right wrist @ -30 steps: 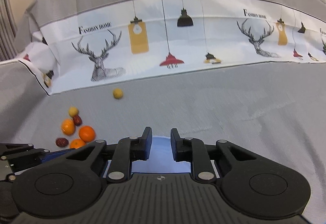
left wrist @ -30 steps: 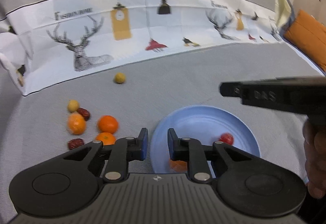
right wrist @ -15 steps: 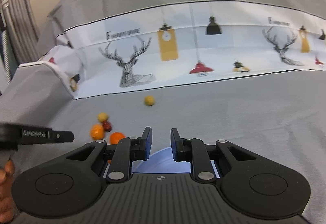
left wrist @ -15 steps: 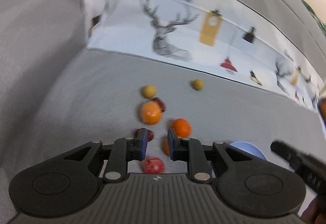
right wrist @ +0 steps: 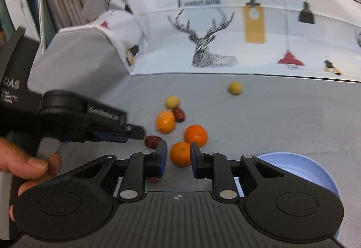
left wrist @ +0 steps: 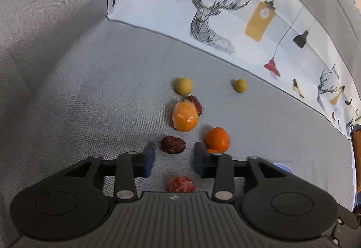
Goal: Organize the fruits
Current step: 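Move both open tools back toward the fruit cluster, then grasp the dark red date with the left tool while the right tool grasps a mandarin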
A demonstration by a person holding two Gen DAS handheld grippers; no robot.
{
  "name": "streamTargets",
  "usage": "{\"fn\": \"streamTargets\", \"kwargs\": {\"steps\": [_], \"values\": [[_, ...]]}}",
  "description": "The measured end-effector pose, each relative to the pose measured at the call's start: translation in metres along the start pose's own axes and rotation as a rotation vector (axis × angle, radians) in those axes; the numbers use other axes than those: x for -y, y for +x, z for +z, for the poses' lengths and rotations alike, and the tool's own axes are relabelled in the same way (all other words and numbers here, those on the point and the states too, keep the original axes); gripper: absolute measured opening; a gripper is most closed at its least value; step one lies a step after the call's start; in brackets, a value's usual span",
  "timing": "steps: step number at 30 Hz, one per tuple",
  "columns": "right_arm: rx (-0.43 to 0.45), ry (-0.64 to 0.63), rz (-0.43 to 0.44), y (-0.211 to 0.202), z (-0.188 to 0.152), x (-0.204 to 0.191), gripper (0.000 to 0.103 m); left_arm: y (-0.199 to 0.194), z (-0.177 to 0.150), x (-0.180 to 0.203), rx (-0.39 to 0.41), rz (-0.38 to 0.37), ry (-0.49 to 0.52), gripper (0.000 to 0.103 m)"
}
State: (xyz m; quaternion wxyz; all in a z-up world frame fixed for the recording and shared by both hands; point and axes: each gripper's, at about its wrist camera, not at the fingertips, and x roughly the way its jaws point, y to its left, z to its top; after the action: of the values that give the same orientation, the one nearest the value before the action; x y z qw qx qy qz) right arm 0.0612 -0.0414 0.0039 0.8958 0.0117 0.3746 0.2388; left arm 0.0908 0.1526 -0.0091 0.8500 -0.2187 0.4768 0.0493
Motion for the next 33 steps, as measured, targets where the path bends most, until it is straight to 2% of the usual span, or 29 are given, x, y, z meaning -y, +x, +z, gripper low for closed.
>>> {"fn": "streamTargets", "kwargs": {"steps": [2, 6, 8, 10, 18, 23, 28, 33], "values": [[-0.021, -0.007, -0.026, 0.011, 0.001, -0.005, 0.044, 0.008, 0.002, -0.001, -0.020, 0.009, 0.004, 0.046], [-0.061, -0.003, -0.063, 0.031, 0.004, -0.007, 0.052, 0.016, 0.003, -0.001, -0.034, 0.017, 0.018, 0.046], [-0.073, -0.003, -0.052, 0.040, 0.004, -0.007, 0.058, 0.019, 0.004, -0.001, -0.038, 0.019, 0.016, 0.046], [-0.091, -0.011, -0.049, 0.048, 0.005, -0.008, 0.059, 0.022, 0.004, -0.001, -0.047, 0.020, 0.014, 0.046], [-0.140, -0.016, -0.055, 0.075, 0.005, -0.007, 0.058, 0.028, 0.003, 0.003, -0.057, 0.022, 0.027, 0.046], [-0.135, -0.014, -0.060, 0.077, 0.005, -0.004, 0.035, 0.029, 0.003, 0.004, -0.055, 0.026, 0.030, 0.046], [-0.130, -0.008, -0.050, 0.072, 0.005, -0.003, 0.034, 0.032, 0.003, 0.007, -0.049, 0.039, 0.041, 0.046], [-0.141, -0.061, -0.058, 0.068, 0.006, -0.009, 0.034, 0.034, 0.003, 0.015, -0.039, 0.052, 0.077, 0.046]]}}
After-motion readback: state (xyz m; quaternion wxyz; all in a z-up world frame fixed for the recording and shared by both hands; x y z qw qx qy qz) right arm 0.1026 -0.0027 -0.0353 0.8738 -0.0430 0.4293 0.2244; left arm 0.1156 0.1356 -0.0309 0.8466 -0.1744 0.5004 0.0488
